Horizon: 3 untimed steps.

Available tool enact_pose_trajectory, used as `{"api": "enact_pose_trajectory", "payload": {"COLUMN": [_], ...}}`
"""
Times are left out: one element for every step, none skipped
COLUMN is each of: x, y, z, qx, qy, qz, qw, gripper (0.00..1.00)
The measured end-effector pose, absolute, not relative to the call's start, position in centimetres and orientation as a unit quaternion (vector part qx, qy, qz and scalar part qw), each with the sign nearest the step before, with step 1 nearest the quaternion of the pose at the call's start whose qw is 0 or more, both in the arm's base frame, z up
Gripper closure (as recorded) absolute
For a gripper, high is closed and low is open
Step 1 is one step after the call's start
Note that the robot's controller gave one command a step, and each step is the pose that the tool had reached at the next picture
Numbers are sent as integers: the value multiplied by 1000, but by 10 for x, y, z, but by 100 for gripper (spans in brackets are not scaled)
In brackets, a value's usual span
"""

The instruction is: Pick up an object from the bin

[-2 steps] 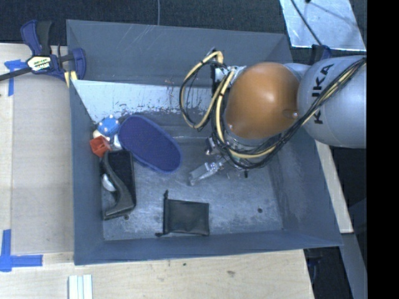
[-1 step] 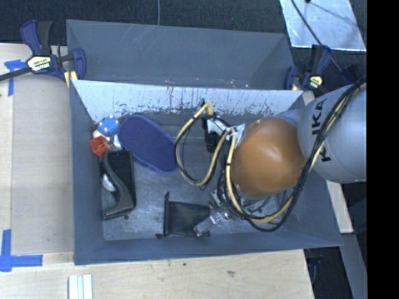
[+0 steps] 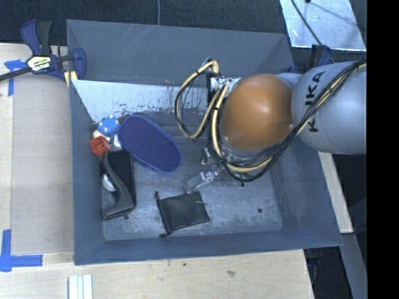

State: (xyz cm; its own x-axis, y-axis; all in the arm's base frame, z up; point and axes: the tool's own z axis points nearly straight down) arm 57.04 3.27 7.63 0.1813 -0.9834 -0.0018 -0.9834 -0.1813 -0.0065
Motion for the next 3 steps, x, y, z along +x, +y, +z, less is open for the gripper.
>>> {"api": "enact_pose_trajectory", "payload": {"x": [516,518,523], "y": [42,42,-13], "z": [69,70,234], "qx": [-815,-815,-818], "qy": [579,579,575], "qz": [2,1,-4], "qw": [0,1,2], "gripper": [0,100,100]}}
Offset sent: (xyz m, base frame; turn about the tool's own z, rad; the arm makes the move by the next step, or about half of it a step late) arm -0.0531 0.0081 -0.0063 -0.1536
